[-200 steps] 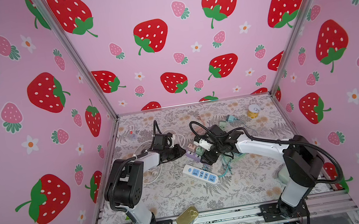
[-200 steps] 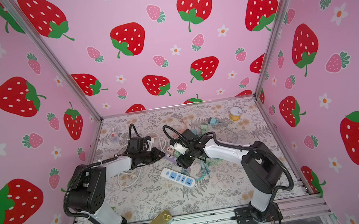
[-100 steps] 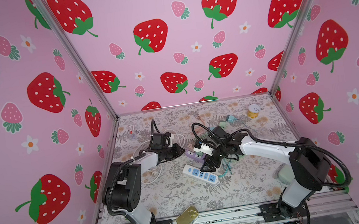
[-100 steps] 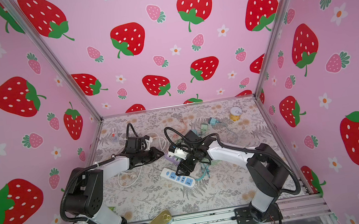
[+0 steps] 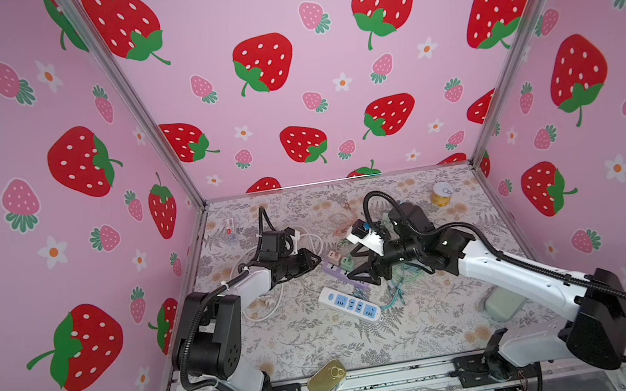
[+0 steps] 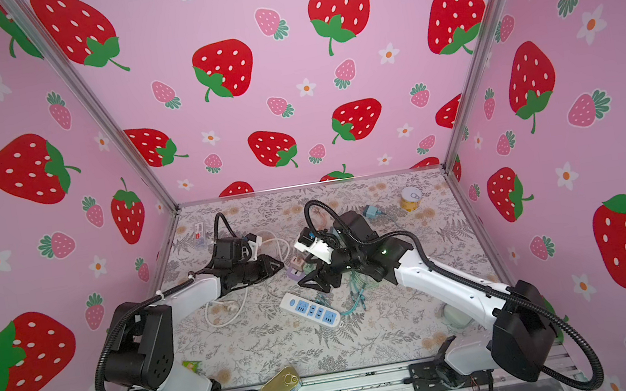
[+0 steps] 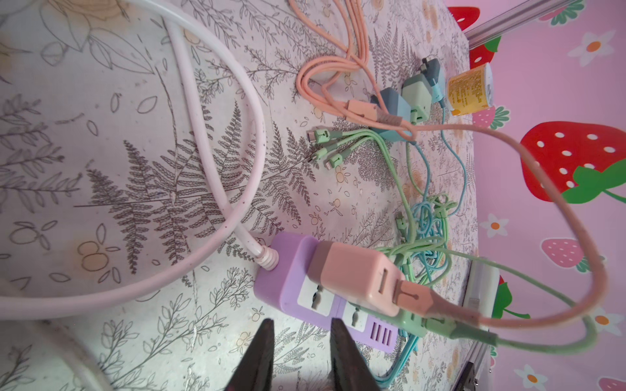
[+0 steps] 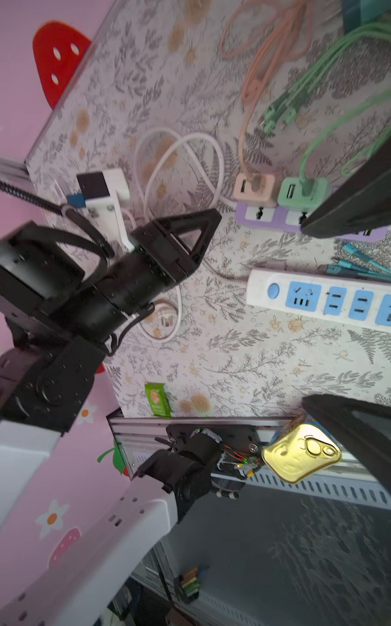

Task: Insert the plug
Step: 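Open the right gripper and lift it off the plugged mint-green charger, then move the right gripper over the teal charger cube farther from the robot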

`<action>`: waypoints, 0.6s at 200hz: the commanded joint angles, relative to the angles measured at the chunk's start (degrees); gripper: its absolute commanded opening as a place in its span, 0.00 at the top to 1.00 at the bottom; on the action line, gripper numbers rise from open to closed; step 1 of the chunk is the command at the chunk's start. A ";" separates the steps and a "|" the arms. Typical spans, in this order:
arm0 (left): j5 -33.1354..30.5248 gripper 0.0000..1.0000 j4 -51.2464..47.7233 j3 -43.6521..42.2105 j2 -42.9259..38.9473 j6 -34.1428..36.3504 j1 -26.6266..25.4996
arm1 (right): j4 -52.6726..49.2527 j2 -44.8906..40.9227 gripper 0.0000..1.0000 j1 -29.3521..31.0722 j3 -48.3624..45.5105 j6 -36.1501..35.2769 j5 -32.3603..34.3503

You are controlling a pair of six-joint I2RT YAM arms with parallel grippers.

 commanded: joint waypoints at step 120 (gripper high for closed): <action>-4.18 0.43 -7.87 -3.99 -14.94 3.49 0.56 | 3.46 8.14 0.28 -15.79 3.13 -4.23 24.89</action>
